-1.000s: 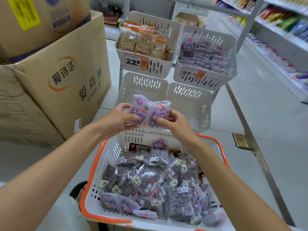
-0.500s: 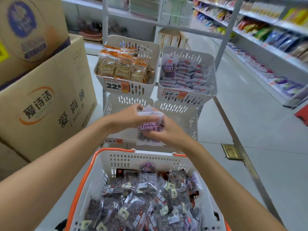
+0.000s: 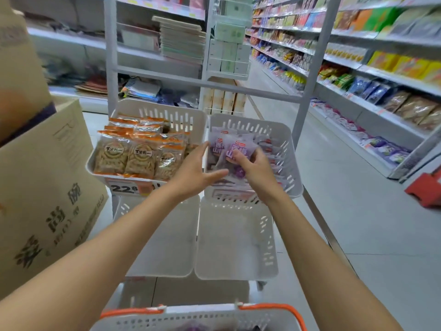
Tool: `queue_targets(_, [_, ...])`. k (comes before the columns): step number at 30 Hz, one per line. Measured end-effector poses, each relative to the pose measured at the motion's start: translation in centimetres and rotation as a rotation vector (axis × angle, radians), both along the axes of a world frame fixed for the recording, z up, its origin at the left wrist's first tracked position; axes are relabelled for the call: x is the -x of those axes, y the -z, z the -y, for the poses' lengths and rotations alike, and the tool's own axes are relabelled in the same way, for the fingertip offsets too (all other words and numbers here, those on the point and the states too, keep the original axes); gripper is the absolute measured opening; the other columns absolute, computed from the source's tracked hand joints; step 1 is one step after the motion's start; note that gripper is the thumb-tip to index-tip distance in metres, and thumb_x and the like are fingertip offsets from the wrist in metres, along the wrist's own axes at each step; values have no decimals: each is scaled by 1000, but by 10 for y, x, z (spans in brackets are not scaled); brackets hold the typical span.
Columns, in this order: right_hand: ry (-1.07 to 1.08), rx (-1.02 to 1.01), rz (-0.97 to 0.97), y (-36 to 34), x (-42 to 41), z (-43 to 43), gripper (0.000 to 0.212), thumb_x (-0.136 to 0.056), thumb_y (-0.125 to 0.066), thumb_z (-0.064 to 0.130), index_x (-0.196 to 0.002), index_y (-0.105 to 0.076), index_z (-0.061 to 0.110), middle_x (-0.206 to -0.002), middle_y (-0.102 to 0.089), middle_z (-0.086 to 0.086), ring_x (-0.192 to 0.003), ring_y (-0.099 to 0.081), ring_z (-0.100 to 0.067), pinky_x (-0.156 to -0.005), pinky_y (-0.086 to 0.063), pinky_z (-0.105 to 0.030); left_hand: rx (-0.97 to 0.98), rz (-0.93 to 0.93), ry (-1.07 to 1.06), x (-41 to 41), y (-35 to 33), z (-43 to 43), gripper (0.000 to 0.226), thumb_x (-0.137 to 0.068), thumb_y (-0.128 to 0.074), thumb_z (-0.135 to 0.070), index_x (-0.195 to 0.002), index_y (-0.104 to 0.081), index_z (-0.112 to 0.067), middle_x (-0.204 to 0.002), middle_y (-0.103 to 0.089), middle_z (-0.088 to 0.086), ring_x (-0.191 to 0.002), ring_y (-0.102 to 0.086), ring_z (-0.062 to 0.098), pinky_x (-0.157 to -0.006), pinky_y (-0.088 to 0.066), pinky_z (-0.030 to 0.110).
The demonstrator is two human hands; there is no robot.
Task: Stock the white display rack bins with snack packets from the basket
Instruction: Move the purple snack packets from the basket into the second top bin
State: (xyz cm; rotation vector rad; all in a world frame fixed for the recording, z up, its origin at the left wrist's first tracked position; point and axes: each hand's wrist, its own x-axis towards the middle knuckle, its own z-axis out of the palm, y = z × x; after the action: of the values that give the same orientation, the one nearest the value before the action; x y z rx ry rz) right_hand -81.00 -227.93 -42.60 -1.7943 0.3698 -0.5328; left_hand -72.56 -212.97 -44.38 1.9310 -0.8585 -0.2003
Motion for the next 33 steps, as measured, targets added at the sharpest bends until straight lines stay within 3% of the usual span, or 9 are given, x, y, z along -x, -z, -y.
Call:
queue_targets(3, [-84, 64, -138, 14, -34, 4, 12, -102, -51, 31, -112, -52, 24, -104, -64, 7, -84, -62, 7, -70, -49, -9, -6, 91, 2, -22, 19, 10, 78, -81, -80, -30, -146, -37, -27, -144, -49, -7, -129, -46, 7, -112, -39, 38])
queue_targets(6, [-27, 92, -155, 33, -48, 1, 54, -98, -57, 38, -142, -33, 19, -128, -57, 3, -113, -59, -10, -99, -50, -32, 18, 94, 12, -30, 33, 17, 73, -82, -79, -18, -143, -40, -28, -138, -55, -8, -121, -52, 2, -104, -46, 28])
queue_targets(10, [-77, 119, -109, 40, -44, -2, 71, -97, -59, 18, -152, -14, 22, -126, -51, 8, -103, -56, 2, -66, -50, -7, 43, 148, -22, -29, 41, 18, 86, -81, -79, -13, -150, -29, -28, -142, -49, -13, -127, -47, 3, -105, -42, 23])
queue_targets(13, [-109, 100, -119, 39, -40, 3, 85, -92, -66, 9, -154, -8, 21, -124, -48, 10, -99, -55, 2, -61, -46, -2, -4, 220, -104, -30, 47, 19, 98, -80, -81, -18, -156, -19, -25, -150, -45, -5, -136, -43, 14, -102, -32, 23])
queue_targets(17, [29, 176, -26, 42, -38, 8, 74, -89, -70, 10, -149, -29, 24, -138, -47, 4, -123, -51, -11, -84, -53, -14, -46, 254, -87, -31, 48, 20, 97, -84, -78, -31, -158, -15, -28, -156, -38, 1, -143, -35, 19, -109, -29, 28])
queue_targets(20, [-43, 226, -28, 47, -42, 8, 95, -88, -69, 8, -155, -8, 36, -155, -34, 5, -137, -44, -15, -104, -49, -35, -32, 223, -98, -33, 47, 22, 90, -89, -72, -29, -158, -13, -29, -156, -39, 0, -143, -35, 19, -113, -30, 33])
queue_targets(23, [-166, 228, -135, 47, -44, 6, 102, -92, -64, 5, -155, 11, 34, -157, -32, 3, -128, -50, -7, -85, -51, -10, -62, 220, -102, -34, 51, 21, 88, -91, -70, -24, -158, -14, -33, -151, -44, 1, -140, -40, 21, -114, -38, 44])
queue_targets(27, [-97, 97, -33, 41, -36, 1, 97, -89, -69, 8, -156, -3, 34, -147, -44, 3, -121, -57, -6, -95, -54, -26, -29, 198, -117, -28, 46, 16, 83, -90, -71, -24, -156, -21, -29, -157, -37, -2, -144, -33, 19, -117, -33, 44])
queue_targets(33, [216, 336, 125, 61, 30, -45, 67, -87, -65, 11, -146, -35, 26, -141, -45, 2, -126, -48, -11, -103, -49, -36, -56, 292, -182, 20, 46, -22, 63, -89, -72, -20, -146, -44, -16, -143, -52, 6, -130, -47, 25, -109, -40, 42])
